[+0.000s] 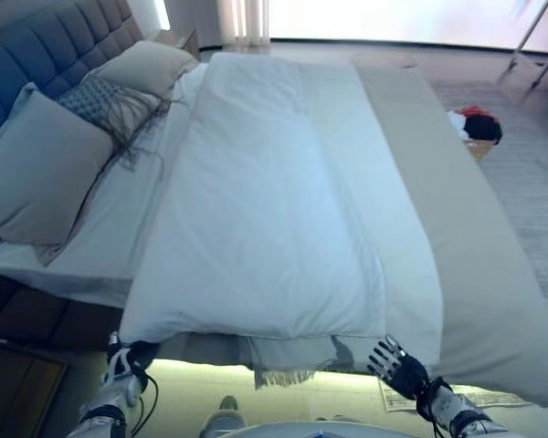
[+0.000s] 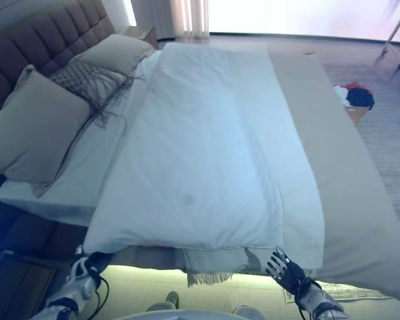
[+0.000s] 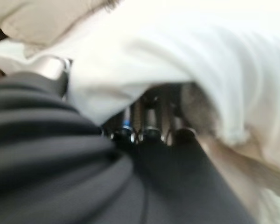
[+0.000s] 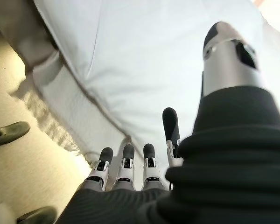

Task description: Make the bed neatly

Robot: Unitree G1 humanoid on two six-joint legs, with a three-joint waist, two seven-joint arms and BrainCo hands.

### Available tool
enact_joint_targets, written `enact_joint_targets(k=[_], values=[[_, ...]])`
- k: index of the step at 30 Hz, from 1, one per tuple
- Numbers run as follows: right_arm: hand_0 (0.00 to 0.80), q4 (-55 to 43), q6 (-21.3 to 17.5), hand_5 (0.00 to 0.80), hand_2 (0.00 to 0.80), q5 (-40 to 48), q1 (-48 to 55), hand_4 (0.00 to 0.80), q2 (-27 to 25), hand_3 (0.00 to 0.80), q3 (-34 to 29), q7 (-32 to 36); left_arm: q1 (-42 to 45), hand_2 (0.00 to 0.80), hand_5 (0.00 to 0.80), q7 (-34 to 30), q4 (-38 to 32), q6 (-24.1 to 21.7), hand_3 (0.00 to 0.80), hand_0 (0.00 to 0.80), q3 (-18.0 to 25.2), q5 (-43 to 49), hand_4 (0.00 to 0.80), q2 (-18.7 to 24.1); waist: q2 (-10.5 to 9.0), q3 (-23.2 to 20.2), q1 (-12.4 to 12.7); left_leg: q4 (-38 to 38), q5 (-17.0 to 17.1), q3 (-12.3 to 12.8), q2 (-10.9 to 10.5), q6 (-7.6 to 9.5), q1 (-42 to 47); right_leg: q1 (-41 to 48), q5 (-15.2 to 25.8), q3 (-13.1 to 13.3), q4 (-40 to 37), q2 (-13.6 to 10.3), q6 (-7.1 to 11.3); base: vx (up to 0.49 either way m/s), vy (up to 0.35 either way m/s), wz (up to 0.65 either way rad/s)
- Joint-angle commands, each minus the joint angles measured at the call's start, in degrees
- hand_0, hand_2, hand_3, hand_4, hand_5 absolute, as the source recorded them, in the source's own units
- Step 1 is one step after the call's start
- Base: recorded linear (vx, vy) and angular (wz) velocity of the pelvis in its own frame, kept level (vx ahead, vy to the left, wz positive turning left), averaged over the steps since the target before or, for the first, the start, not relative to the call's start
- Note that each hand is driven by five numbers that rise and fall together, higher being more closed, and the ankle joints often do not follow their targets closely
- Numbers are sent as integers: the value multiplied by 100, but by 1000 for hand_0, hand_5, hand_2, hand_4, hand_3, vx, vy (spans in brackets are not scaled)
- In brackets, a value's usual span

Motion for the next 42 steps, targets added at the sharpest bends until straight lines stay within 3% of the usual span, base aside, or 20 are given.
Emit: enact_joint_targets(k=[1, 2, 3, 4, 6, 8, 10, 12, 18, 22, 30, 42], values=[[0, 177, -354, 0, 0, 297, -497, 0, -138, 0, -283, -208, 302, 580, 580, -72, -253, -264, 580, 580, -8, 140, 580, 246, -183, 445, 280, 525, -249, 1524, -355, 131, -439, 68, -175, -443, 276, -59, -4, -156, 12, 62], [0, 172, -363, 0, 0, 326, -534, 0, -167, 0, -334, -270, 263, 264, 264, -37, -240, -250, 264, 264, -84, 174, 264, 171, -211, 520, 263, 764, -244, 1467, -190, 51, -572, 37, -231, -473, 363, -105, -49, -98, 63, 93], [0, 194, -327, 0, 0, 302, -623, 0, -200, 0, -367, -309, 299, 0, 0, -38, -148, -292, 0, 0, -192, 274, 0, 63, -239, 590, 287, 933, -195, 1072, -64, -29, -684, -21, -260, -397, 459, -170, -71, -125, 136, 74], [0, 204, -276, 0, 0, 260, -710, 0, -227, 0, -362, -364, 353, 0, 0, -76, -57, -293, 0, 0, -270, 319, 0, -3, -214, 632, 310, 1000, -105, 841, -1, 12, -754, -135, -190, -422, 554, -221, -102, -73, 217, 21], [0, 178, -174, 0, 0, 123, -877, 0, -218, 0, -268, -461, 515, 0, 0, -135, 202, -174, 0, 0, -263, 343, 0, -126, -161, 624, 333, 877, -277, 224, 32, 59, -562, -433, -227, -161, 819, -370, -56, -14, 308, -46], [0, 183, -219, 0, 0, 61, -957, 0, -154, 0, -170, -440, 579, 0, 0, -254, 450, 60, 0, 0, -278, 598, 0, -157, -72, 632, 355, 708, -339, -6, 20, 69, -491, -718, -245, -90, 1062, -483, -11, -35, 286, -68], [0, 175, -314, 0, 0, 154, -941, 0, -90, 0, -146, -471, 544, 0, 0, -305, 606, 324, 0, 0, -433, 998, 0, -171, -22, 688, 349, 719, -411, 74, 21, 64, -483, -878, -314, -128, 1334, -625, 61, -46, 193, -38], [0, 156, -444, 0, 0, 297, -911, 0, -29, 0, -164, -472, 487, 0, 0, -498, 694, 580, 0, 0, -720, 1418, 0, -235, 22, 868, 331, 976, -540, -21, -87, 79, -637, -1008, -215, -62, 1420, -772, 142, -89, 148, 2], [0, 181, -473, 0, 0, 595, -1156, 0, -16, 0, -161, -603, 383, 0, 0, -756, 454, 757, 0, 0, -1325, 1313, 0, -249, 94, 1250, 307, 1401, -736, -8, -218, 213, -966, -1249, -4, 70, 1475, -987, 275, -74, 93, 5], [0, 169, -416, 0, 0, 851, -1468, 0, -93, 0, -7, -920, 87, 0, 0, -857, -104, 600, 0, 0, -1536, 571, 0, -61, 134, 1500, 291, 1781, -867, 0, -295, 275, -1304, -1455, 35, 142, 1561, -1071, 273, -69, 46, 5], [0, 222, -375, 0, 0, 1315, -2122, 0, -419, 0, 118, -1149, -553, 0, 0, -1221, -1774, -187, 0, 0, -2109, -760, 0, 82, 299, 2018, 247, 2256, -1024, -43, -567, 506, -2007, -2304, 26, 376, 2129, -1183, 288, -90, 26, -1], [0, 300, -364, 0, 0, 1992, -3359, 0, -1206, 0, 16, -1939, -1141, 0, 0, -847, -3281, -807, 0, 0, -1952, -1544, 0, 177, 553, 2200, 224, 3298, -1406, 77, -679, 713, -3471, -4212, -455, 768, 3797, -1222, 139, -34, -5, -1]])
